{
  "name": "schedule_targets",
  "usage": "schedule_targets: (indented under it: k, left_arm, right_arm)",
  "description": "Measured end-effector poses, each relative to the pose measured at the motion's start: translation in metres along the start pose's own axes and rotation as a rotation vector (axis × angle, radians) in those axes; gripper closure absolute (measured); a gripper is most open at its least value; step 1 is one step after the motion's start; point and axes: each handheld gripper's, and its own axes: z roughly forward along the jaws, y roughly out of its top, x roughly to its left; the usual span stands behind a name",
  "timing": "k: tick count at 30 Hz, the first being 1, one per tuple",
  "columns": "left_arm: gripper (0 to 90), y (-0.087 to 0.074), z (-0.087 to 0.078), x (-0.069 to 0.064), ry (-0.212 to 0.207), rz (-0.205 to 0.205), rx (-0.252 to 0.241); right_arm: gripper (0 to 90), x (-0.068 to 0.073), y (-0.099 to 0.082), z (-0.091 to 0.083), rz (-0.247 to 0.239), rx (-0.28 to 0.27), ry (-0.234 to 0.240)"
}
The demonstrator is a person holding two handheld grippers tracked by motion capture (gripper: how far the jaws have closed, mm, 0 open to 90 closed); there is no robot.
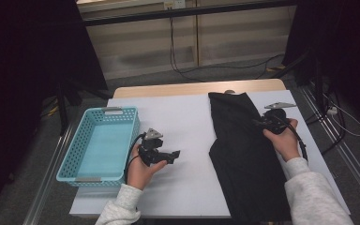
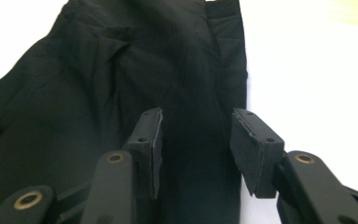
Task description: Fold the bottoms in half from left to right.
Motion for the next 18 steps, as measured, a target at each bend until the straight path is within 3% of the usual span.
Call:
schedule_targets:
  k: [5, 8, 10, 12, 18]
  left_arm:
    - [15.9, 0.000, -0.002, 0.000, 0.003, 0.004, -0.001]
    - [15.9, 0.000, -0.001, 0.000, 0.003, 0.002, -0.002]
    - [15.9, 0.000, -0.001, 0.000, 0.005, -0.001, -0.004]
    - [16.0, 0.000, -0.001, -0.001, -0.001, 0.005, 0.002]
    - [16.0, 0.001, -0.002, -0.002, -0.001, 0.000, -0.006]
  right_arm:
    - [64.2, -0.002, 0.004, 0.017, 0.036, 0.009, -0.004]
    - [72.5, -0.001, 0.005, 0.020, 0.052, 0.008, 0.020]
    - [82.9, 0.000, 0.006, 0.022, 0.040, 0.039, 0.006]
    - [89.4, 0.000, 0.008, 0.021, 0.055, 0.024, 0.033]
    - [90.0, 0.006, 0.014, 0.017, 0.021, 0.005, 0.056]
